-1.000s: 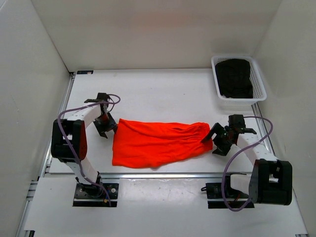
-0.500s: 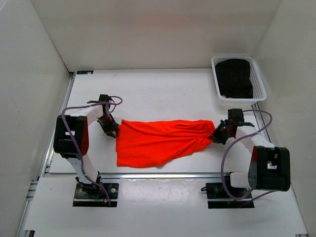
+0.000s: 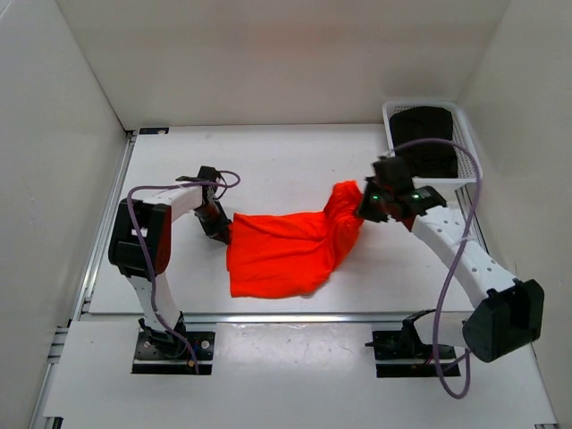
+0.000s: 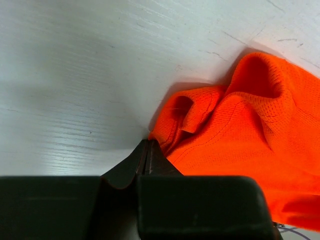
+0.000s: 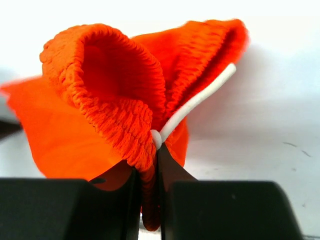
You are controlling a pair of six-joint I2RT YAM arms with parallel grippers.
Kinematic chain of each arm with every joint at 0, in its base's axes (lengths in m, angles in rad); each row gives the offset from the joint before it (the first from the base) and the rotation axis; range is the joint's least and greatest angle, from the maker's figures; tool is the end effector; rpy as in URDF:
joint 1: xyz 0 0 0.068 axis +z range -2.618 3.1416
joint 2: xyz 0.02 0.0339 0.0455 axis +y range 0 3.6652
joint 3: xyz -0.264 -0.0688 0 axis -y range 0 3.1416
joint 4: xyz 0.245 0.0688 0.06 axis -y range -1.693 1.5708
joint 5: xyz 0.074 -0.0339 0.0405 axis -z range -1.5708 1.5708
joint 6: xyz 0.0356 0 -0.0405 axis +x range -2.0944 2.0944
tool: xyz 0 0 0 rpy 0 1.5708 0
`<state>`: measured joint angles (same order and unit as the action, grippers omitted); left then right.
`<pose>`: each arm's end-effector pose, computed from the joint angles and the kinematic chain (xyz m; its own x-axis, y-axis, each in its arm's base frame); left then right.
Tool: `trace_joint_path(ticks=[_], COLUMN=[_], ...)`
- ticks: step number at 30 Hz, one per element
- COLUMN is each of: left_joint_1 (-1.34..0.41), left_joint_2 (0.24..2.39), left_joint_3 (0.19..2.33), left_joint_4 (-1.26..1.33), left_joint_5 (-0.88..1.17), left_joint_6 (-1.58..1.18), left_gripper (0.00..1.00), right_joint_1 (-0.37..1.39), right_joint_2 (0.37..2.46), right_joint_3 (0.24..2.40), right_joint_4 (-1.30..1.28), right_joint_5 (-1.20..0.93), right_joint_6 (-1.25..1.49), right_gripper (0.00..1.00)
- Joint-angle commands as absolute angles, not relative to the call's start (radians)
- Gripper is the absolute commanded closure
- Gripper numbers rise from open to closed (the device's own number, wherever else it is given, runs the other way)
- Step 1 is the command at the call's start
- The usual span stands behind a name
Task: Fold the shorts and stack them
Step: Fold the shorts
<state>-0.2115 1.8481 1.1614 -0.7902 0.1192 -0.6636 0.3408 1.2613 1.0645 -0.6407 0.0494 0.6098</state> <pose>0.3218 -0.0734 0.1496 -0.9019 -0.4319 -0.0009 -0.4268 0.8917 -0.1510 0.2503 0.0869 0.2945 -0.7474 0.3419 -0.5697 0.1529 0.9229 0.3532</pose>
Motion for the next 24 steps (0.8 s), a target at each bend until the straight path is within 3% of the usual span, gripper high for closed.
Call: trace_joint_path(ticks=[1, 6, 9, 15, 16, 17, 18, 19, 21, 24], left_joint_1=[-0.212, -0.212, -0.212, -0.212, -0.212, -0.201, -0.181, -0.166, -0.129, -0.060], left_joint_2=[1.870, 1.870, 1.870, 1.850, 1.850, 1.838, 1.824, 1.813, 1.763, 1.709], left_joint_3=[1.175, 1.166, 1.157, 1.157, 1.157, 1.157, 1.157, 1.157, 1.157, 1.195], left_joint_4=[-0.756, -0.756, -0.756, -0.756, -0.756, -0.756, -0.756, -0.756, -0.756, -0.805], left_joint_5=[0.107, 0.107, 0.107, 0.107, 0.116, 0.136, 0.153, 0.176, 0.219, 0.239], left_joint_6=[-0.673, -0.673, -0.673, -0.673, -0.673, -0.673, -0.664, -0.654, -0.641, -0.618], left_gripper=[0.90, 0.90, 0.90, 0.90, 0.86, 0.80, 0.71, 0.53, 0.34, 0.16], right_joint_1=[0.573, 0.903, 1.012, 1.083, 1.083, 1.094, 1.094, 1.104, 1.129, 1.154], right_joint_2=[1.299, 1.522, 1.684, 1.919, 1.939, 1.969, 1.979, 1.979, 1.956, 1.870], right_joint_3=[1.213, 1.458, 1.563, 1.759, 1.779, 1.799, 1.839, 1.850, 1.859, 1.833], right_joint_4=[-0.718, -0.762, -0.776, -0.795, -0.813, -0.824, -0.833, -0.833, -0.833, -0.833], right_joint_5=[0.208, 0.386, 0.422, 0.431, 0.417, 0.404, 0.390, 0.379, 0.379, 0.350], right_joint_6=[0.612, 0.632, 0.632, 0.641, 0.641, 0.641, 0.623, 0.609, 0.577, 0.551], right_gripper=[1.00, 1.00, 1.00, 1.00, 0.97, 0.89, 0.58, 0.40, 0.16, 0.11])
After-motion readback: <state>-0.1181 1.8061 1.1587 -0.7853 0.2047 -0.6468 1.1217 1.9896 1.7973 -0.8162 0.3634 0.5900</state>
